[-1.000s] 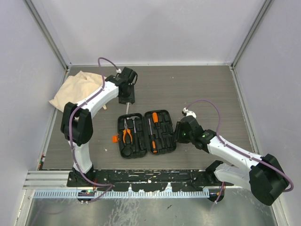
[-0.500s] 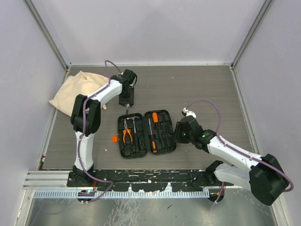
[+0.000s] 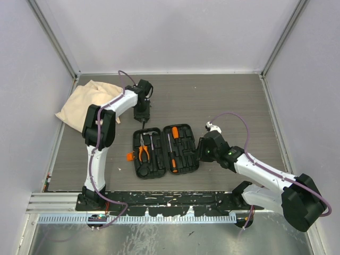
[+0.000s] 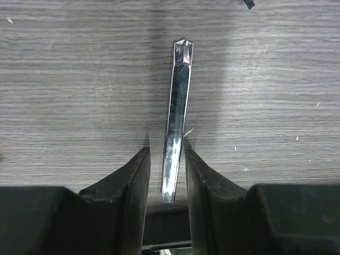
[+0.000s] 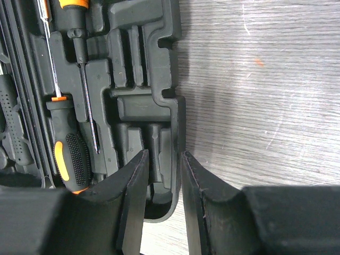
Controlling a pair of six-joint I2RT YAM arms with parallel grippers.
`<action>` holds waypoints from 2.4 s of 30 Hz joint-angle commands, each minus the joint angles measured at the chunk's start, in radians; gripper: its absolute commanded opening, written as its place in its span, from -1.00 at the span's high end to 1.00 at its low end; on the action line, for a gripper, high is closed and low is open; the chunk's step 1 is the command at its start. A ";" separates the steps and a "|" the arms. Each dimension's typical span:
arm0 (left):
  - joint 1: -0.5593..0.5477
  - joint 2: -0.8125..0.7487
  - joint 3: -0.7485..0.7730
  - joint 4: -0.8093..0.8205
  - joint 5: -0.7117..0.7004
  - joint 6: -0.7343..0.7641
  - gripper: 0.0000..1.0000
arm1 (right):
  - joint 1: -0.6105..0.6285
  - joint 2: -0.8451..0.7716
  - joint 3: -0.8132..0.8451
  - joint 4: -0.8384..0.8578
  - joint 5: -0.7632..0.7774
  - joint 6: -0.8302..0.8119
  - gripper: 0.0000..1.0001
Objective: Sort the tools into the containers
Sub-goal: Pick up the utility knife at the center of the board.
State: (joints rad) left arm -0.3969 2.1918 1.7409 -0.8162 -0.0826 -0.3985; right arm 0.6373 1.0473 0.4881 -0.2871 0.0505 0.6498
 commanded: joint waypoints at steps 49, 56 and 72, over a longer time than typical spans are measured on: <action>-0.209 -0.574 -0.514 0.105 0.119 -0.223 0.82 | -0.004 0.041 0.007 0.093 -0.030 0.023 0.27; -0.244 -0.660 -0.650 0.251 0.183 -0.297 0.82 | -0.004 -0.033 -0.004 0.163 -0.056 0.079 0.27; -0.295 -0.675 -0.678 0.322 0.197 -0.327 0.84 | 0.001 -0.090 0.006 0.163 0.102 0.281 0.21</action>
State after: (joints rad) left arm -0.6884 1.5494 1.0576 -0.5388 0.1181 -0.7185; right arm 0.6342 0.9844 0.4397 -0.0444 0.0002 0.8871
